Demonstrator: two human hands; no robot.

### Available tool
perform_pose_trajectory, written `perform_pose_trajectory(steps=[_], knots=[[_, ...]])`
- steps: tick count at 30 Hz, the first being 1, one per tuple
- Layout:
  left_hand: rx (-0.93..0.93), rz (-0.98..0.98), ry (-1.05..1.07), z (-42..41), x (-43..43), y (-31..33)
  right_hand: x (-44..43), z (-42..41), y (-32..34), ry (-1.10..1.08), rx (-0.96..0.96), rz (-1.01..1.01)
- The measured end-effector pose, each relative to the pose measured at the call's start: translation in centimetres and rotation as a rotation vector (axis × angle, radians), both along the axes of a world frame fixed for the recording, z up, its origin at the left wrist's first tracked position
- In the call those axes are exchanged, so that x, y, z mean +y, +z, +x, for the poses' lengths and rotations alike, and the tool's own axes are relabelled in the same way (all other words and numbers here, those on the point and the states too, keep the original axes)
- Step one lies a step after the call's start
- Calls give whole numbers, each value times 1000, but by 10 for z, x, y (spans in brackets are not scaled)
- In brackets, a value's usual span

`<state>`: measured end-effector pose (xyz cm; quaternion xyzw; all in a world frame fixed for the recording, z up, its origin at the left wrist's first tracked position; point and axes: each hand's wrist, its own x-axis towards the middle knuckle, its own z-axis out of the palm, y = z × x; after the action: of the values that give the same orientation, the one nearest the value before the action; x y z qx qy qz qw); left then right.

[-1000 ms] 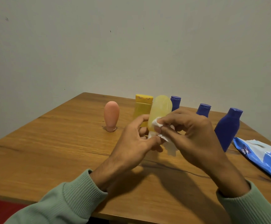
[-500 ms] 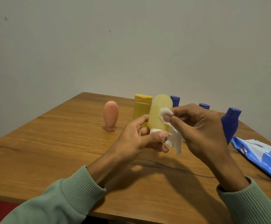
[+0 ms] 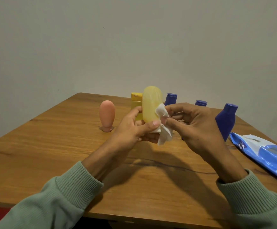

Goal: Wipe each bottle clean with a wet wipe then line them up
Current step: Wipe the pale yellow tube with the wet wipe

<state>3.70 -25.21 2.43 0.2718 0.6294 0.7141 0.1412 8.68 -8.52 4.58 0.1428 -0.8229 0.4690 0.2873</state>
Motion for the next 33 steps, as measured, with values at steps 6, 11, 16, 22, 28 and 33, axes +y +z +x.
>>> perform_pose_trajectory(steps=[6,11,16,22,28,33], knots=[[64,-64,-102,2,6,3,7,4,0,-22,50,-53],[57,-103,-122,4,9,4,9,0,-3,-93,99,-135],[51,-126,-73,0,12,4,11,-4,-7,-114,84,88],[79,-167,-76,5,12,3,16,-8,-6,-183,140,87],[166,-221,-38,7,15,0,19,-7,-5,-186,160,113],[246,-279,39,6,16,-2,9,-7,-12,-174,179,99]])
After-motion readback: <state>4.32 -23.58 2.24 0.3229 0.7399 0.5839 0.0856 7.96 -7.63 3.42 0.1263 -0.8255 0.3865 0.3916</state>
